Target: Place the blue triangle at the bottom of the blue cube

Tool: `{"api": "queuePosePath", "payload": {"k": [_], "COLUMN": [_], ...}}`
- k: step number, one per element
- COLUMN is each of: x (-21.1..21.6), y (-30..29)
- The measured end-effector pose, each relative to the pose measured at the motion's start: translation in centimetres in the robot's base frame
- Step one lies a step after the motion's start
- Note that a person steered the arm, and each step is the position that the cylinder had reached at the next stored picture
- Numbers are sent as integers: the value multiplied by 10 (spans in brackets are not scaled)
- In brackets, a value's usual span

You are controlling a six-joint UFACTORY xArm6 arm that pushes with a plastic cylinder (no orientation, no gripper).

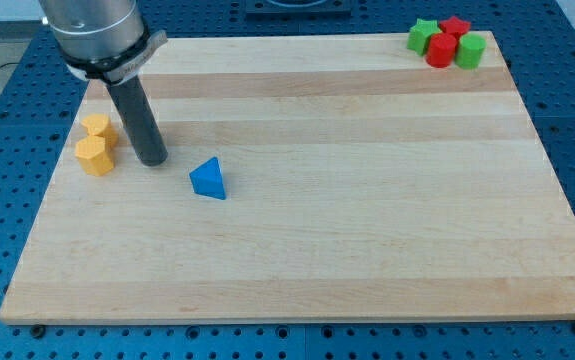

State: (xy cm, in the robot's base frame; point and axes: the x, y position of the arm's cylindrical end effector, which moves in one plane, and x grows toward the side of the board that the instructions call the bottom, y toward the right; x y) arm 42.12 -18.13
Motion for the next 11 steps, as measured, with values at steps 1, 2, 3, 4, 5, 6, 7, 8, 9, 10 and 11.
{"api": "queuePosePath", "payload": {"k": [1,2,3,4,5,6,7,8,9,10,11], "x": [-8,-1,2,7,57,92,72,47,31,29,56], "y": [0,8,79,168,186,152,110,74,36,31,32]}}
